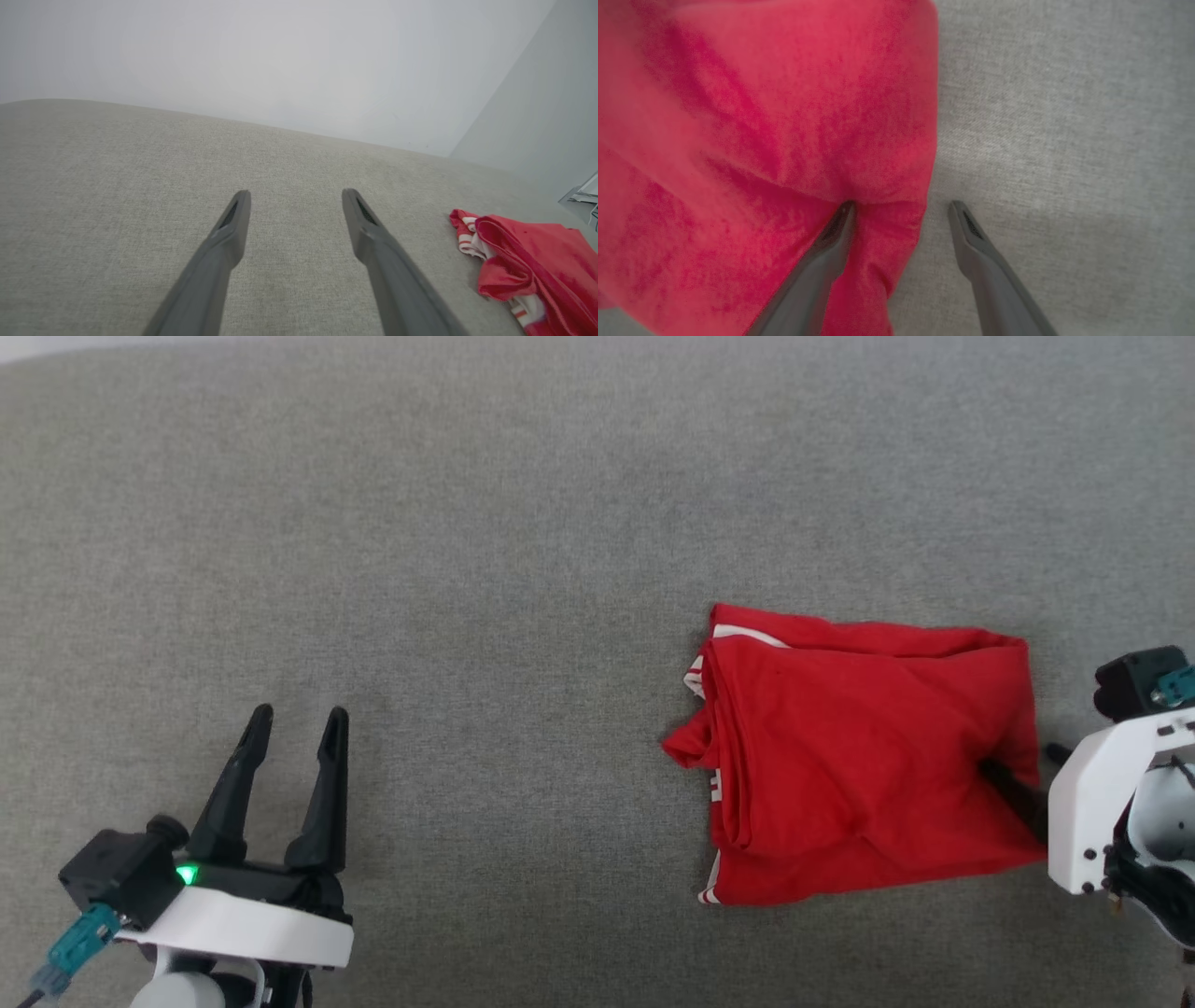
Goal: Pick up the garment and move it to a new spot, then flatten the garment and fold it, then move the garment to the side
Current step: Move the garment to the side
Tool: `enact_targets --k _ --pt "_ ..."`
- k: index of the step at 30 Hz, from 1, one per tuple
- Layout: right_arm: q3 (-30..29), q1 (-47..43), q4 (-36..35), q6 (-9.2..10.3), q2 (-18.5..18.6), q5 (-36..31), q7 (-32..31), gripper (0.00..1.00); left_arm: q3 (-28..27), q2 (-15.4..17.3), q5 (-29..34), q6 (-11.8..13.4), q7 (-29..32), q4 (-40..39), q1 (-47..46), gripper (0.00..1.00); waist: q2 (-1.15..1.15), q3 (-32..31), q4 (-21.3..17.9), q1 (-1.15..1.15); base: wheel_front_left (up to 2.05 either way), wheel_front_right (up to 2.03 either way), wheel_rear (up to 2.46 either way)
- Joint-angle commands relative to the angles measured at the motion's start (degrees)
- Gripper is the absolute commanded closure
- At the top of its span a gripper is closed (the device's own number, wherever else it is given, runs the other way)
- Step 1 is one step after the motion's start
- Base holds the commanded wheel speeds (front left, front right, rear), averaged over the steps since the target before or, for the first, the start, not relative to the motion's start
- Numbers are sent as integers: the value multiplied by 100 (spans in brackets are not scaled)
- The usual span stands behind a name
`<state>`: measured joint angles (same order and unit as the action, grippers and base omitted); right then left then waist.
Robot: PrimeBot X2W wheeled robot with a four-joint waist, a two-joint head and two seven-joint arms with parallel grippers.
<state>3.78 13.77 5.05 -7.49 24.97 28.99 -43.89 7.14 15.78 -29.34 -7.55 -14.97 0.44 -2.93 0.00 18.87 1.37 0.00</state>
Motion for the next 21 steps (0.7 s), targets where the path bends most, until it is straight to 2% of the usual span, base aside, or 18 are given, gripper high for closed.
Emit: enact_targets --k 1,2,3,5,11,17,21 --pt "22 -1 33 0 -126 -7 -101 0 36 22 -78 15 -29 15 -129 0 0 133 73 0 0 0 0" --pt "-15 -9 40 0 -207 -9 -140 4 63 40 -78 15 -29 35 -177 0 0 170 84 0 0 0 0" --pt "-33 3 35 0 -277 -22 -135 48 75 66 -78 15 -29 37 -210 0 0 204 86 0 0 0 0" --pt "-128 26 50 -1 -439 -55 -54 100 84 117 -83 15 -29 40 -279 0 0 257 60 0 0 0 0" --pt "-491 87 -5 17 -515 -196 305 100 -15 318 -5 15 -29 -104 -347 0 0 391 -296 0 0 0 0" --pt "-1444 72 -196 6 -499 -326 661 100 56 651 9 15 -29 -303 -588 0 0 683 -811 0 0 0 0" --pt "-2309 73 -216 2 -458 -504 854 100 188 927 19 15 -28 -497 -872 0 0 971 -1158 0 0 0 0"
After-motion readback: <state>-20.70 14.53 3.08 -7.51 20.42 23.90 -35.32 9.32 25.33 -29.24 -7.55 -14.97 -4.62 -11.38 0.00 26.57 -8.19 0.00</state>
